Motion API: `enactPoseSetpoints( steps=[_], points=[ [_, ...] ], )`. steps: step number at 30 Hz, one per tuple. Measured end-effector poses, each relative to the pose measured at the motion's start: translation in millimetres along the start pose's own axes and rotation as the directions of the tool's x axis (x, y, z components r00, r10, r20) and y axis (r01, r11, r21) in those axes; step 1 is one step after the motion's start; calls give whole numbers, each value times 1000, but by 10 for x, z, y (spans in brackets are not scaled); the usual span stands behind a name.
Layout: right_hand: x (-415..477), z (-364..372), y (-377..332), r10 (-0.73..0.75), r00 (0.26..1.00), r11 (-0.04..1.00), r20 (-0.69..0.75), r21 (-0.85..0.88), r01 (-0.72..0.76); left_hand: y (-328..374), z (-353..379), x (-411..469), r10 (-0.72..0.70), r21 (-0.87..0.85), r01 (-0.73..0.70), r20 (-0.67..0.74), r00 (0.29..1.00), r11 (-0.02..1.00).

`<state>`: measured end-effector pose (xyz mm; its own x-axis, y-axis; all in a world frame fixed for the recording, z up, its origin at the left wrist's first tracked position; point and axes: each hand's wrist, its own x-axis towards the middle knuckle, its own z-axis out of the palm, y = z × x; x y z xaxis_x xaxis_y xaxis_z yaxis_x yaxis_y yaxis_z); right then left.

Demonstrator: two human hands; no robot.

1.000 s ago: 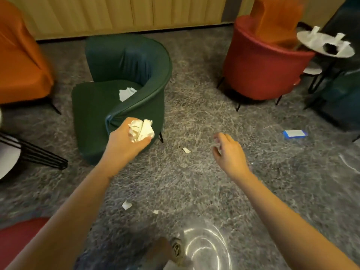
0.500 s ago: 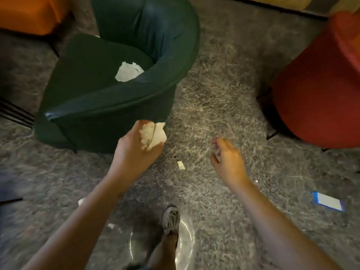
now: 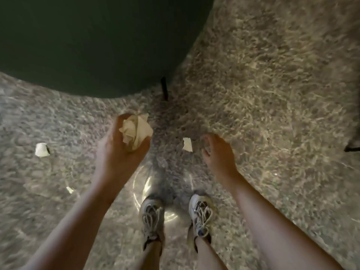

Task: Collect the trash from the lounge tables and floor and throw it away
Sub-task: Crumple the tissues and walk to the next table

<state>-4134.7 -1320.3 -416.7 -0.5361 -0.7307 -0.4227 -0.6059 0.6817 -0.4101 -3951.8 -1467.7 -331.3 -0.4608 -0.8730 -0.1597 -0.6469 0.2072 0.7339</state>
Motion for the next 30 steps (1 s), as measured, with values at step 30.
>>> enactPoseSetpoints(
  steps=[30],
  points=[
    [-42, 254, -696, -562, 821, 724, -97, 423, 545, -605, 543, -798, -362, -293, 313, -132, 923, 903]
  ],
)
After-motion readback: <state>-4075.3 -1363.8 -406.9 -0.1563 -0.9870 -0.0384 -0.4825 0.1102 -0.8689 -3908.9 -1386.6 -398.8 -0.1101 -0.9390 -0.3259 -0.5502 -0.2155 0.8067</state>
